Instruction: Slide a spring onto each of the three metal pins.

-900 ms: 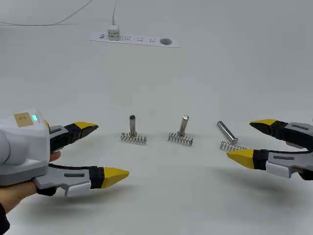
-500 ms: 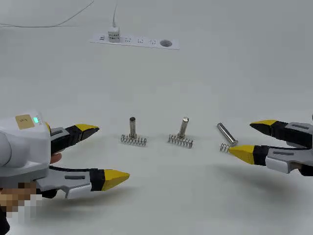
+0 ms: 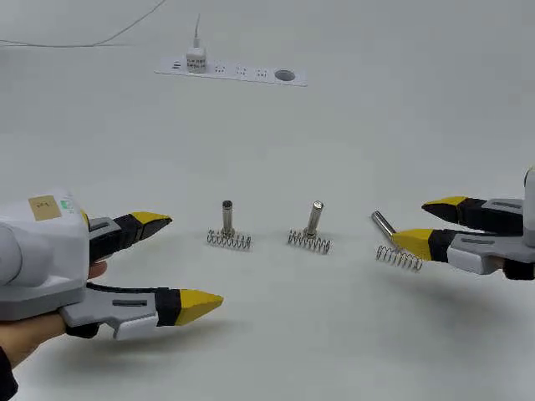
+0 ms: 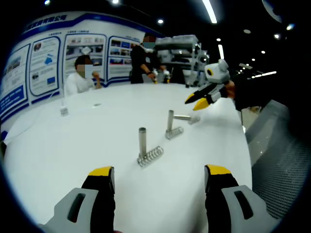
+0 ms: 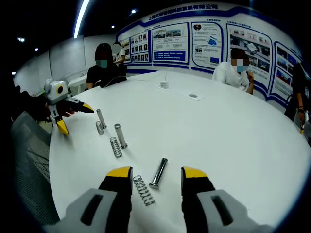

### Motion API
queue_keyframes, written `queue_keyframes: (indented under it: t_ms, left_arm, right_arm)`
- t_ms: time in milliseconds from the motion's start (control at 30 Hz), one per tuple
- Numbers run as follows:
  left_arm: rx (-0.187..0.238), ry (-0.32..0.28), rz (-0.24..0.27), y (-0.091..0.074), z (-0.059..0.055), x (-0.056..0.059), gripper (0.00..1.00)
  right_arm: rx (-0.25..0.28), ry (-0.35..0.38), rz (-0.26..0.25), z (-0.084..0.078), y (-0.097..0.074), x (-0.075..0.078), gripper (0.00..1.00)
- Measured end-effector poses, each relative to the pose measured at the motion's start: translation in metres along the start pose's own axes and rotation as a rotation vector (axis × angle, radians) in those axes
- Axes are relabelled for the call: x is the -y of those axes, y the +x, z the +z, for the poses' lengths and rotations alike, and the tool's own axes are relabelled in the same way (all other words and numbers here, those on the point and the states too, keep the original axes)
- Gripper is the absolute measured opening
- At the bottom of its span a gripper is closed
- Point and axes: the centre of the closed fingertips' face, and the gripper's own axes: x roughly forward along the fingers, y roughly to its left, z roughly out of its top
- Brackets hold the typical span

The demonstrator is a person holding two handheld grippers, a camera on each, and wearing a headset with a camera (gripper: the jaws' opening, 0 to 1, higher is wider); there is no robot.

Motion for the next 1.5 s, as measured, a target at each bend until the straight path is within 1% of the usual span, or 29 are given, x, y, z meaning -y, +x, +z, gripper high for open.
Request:
queue_keyframes:
  t_ms: [167, 300, 667, 867, 933, 1133, 1367, 1500]
  left_arm:
    - [-0.002, 0.002, -0.002, 0.0, 0.0, 0.0, 0.77]
    - [-0.003, 0.002, 0.0, 0.0, -0.001, 0.0, 0.76]
    - [-0.006, 0.003, -0.002, 0.001, -0.002, 0.0, 0.76]
    - [-0.007, 0.003, 0.0, 0.0, -0.002, -0.001, 0.76]
    - [-0.008, 0.003, 0.0, 0.001, -0.003, -0.001, 0.76]
    - [-0.011, 0.003, -0.003, 0.002, -0.004, 0.0, 0.76]
    - [-0.012, 0.001, -0.002, 0.002, -0.005, 0.0, 0.75]
    - [-0.011, -0.001, -0.004, 0.002, -0.005, 0.0, 0.75]
  right_arm:
    - [-0.019, 0.007, -0.017, 0.003, 0.004, 0.005, 0.35]
    - [-0.058, 0.002, -0.037, 0.001, 0.008, 0.01, 0.31]
    - [-0.111, 0.034, -0.058, 0.003, 0.022, 0.013, 0.24]
    - [-0.161, 0.036, -0.069, 0.0, 0.03, 0.014, 0.19]
    - [-0.172, 0.046, -0.069, 0.0, 0.032, 0.013, 0.17]
    - [-0.218, 0.038, -0.088, -0.005, 0.042, 0.014, 0.16]
    - [-0.266, 0.066, -0.102, -0.013, 0.048, 0.016, 0.14]
    - [-0.274, 0.075, -0.097, -0.013, 0.051, 0.014, 0.13]
